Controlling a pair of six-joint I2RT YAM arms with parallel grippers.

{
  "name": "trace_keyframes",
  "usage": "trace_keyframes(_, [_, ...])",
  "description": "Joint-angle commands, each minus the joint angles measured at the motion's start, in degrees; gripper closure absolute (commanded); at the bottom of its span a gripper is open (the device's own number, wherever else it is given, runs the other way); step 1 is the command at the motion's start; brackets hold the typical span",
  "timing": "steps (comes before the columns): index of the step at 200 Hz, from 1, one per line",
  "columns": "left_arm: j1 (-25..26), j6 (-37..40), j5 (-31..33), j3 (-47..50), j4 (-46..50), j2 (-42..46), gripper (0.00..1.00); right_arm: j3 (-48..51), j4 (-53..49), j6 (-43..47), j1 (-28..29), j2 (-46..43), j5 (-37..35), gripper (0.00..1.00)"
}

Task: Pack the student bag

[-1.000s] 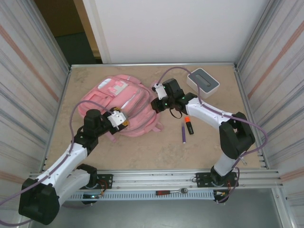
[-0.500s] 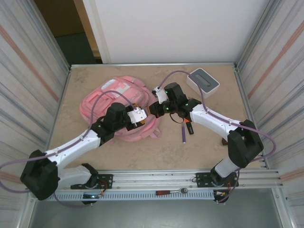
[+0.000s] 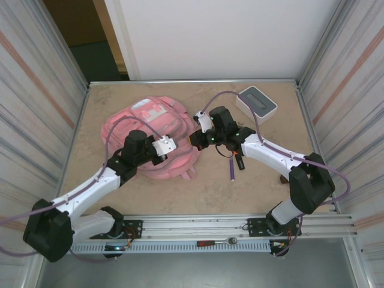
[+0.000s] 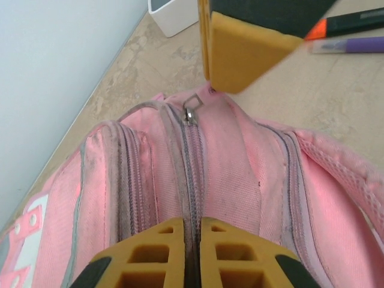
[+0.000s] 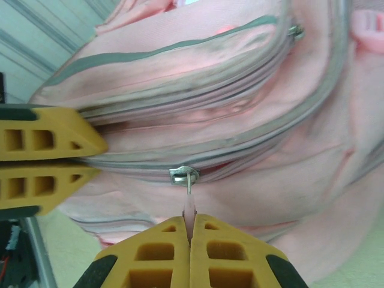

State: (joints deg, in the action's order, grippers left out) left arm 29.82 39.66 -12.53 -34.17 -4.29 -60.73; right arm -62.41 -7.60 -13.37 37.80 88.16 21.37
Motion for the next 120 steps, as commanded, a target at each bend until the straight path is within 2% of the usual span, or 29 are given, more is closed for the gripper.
trace_keyframes(1, [-3.42, 0.42, -8.20, 4.08, -4.12, 6.94, 0.99, -3.80, -4.78, 2.05, -1.91, 0.73, -9.03, 1.00])
trace_keyframes(21, [-6.96, -3.10, -12.53, 8.65, -10.29, 11.68, 0.99, -5.85, -6.02, 2.46, -2.55, 3.10, -11.27, 1.00])
trace_keyframes(40, [-10.07, -4.62, -14.54, 10.23, -10.91, 14.49, 0.99, -6.50, -5.83, 2.90, -2.65, 4.08, -11.35, 1.00])
trace_keyframes(74, [-12.77, -5.53, -11.68, 12.02, -11.37, 14.48, 0.94, -6.11, -2.72, 2.73, -2.11, 4.01, -7.70, 1.00])
trace_keyframes(77, [-12.79, -5.56, -11.28, 11.94, -11.19, 14.23, 0.92, -6.02, -2.36, 2.67, -1.90, 3.96, -7.17, 1.00])
trace_keyframes(85, [-12.77, -6.10, -10.91, 11.61, -10.37, 13.63, 0.68, -5.89, -1.49, 2.52, -1.47, 3.89, -5.89, 1.00])
trace_keyframes(89, [-12.71, -6.42, -11.12, 11.19, -9.80, 13.43, 0.61, -5.86, -0.98, 2.33, -1.35, 3.85, -5.19, 1.00])
trace_keyframes(108, [-10.22, -7.68, -10.51, 9.38, -7.51, 13.06, 0.44, -5.28, 1.59, 0.49, -1.02, 3.35, -1.85, 1.00])
trace_keyframes(120, [-5.97, -6.32, -5.69, 8.33, -6.41, 12.95, 0.36, -5.18, 2.27, -0.49, -0.97, 3.13, -0.56, 1.00])
